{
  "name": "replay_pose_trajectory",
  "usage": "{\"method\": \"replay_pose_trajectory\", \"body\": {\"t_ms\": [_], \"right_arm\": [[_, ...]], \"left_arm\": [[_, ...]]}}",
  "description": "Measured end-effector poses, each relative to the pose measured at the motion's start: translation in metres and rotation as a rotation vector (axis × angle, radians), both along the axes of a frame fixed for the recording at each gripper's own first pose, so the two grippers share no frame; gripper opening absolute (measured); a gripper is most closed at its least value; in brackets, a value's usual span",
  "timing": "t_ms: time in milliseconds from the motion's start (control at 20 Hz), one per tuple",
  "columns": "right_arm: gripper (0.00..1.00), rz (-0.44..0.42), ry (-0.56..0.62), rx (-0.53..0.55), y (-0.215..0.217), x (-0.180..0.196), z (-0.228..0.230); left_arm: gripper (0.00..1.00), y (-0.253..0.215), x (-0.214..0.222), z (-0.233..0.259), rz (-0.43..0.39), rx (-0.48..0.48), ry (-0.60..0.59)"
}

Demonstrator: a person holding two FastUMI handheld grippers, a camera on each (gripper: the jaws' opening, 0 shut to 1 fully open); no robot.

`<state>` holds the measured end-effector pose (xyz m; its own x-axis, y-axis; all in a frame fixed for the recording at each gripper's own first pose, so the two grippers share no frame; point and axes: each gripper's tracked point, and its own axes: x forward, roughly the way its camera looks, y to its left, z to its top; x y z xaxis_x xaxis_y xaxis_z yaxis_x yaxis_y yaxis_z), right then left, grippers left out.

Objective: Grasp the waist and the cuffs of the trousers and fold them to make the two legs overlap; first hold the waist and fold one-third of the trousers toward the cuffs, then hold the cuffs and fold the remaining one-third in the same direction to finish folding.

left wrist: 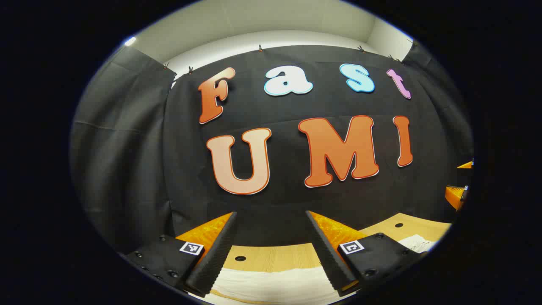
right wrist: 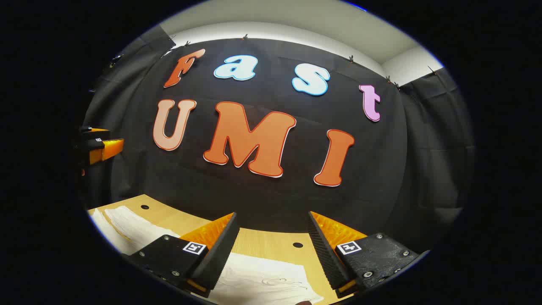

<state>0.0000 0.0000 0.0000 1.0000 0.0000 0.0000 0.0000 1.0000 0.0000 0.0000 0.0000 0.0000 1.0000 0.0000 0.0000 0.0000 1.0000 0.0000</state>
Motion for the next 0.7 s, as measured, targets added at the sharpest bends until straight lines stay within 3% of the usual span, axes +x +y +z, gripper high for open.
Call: {"method": "replay_pose_trajectory", "body": {"t_ms": [250, 700], "right_arm": [[0.96, -0.01, -0.005, 0.008, -0.006, 0.004, -0.002], [0.96, 0.061, -0.019, 0.043, 0.019, 0.018, 0.007]], "left_arm": [[1.0, 0.007, -0.013, -0.004, 0.019, 0.047, 0.008], [1.0, 0.026, -0.03, -0.007, 0.077, 0.039, 0.019]]}}
